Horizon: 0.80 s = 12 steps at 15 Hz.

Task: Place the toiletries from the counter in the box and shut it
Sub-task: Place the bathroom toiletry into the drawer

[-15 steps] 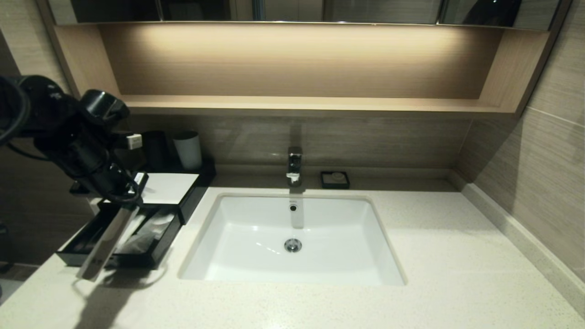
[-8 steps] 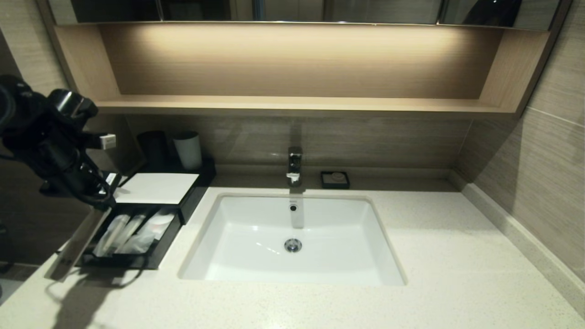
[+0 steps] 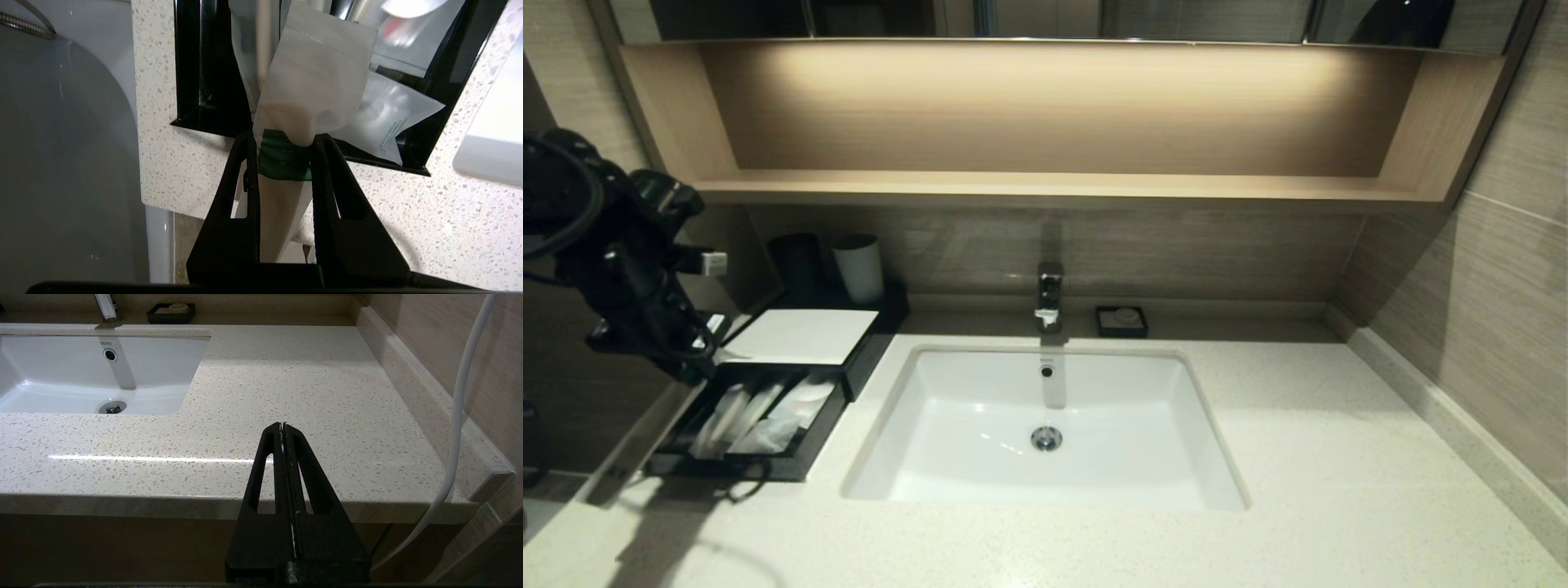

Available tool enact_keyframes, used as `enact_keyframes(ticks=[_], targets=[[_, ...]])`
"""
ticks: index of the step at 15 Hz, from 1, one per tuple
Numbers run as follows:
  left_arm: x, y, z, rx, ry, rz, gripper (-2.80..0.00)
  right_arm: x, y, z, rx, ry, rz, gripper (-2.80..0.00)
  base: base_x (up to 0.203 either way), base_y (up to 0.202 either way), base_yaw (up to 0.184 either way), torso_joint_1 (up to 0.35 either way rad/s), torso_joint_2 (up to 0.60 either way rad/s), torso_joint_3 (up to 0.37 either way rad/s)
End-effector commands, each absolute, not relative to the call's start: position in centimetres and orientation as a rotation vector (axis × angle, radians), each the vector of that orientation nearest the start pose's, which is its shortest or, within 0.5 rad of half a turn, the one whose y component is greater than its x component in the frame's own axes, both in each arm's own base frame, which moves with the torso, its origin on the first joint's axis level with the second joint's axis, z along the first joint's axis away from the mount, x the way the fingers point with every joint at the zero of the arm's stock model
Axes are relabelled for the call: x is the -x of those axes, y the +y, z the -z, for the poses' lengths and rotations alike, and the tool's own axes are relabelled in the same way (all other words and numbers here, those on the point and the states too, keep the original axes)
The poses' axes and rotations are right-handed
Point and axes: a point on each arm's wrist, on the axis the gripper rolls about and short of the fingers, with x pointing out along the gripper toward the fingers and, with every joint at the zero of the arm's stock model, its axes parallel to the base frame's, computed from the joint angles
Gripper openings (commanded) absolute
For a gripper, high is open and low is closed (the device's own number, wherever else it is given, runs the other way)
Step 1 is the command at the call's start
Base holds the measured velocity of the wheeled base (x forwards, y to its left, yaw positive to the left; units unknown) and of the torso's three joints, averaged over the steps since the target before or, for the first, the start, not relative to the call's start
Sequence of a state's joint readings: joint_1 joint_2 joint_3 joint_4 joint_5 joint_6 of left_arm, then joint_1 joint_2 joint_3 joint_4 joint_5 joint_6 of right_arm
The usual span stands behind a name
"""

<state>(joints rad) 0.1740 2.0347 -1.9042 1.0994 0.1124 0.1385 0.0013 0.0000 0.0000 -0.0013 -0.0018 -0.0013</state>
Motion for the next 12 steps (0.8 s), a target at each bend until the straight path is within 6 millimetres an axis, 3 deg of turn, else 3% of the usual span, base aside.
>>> enact_keyframes(ticks=[1, 12], targets=[[-35.7, 6.6, -20.7, -0.082, 1.315, -0.159, -2.80, 2.3, 0.0, -7.6, 0.002, -0.003, 0.000, -2.80, 0.000, 0.000, 0.000, 0.000, 0.00, 0.000], [-37.5, 6.3, -17.5, -0.079, 1.391, -0.143, -2.80, 2.3, 0.0, -7.5, 0.002, 0.000, 0.000, -2.80, 0.000, 0.000, 0.000, 0.000, 0.00, 0.000]])
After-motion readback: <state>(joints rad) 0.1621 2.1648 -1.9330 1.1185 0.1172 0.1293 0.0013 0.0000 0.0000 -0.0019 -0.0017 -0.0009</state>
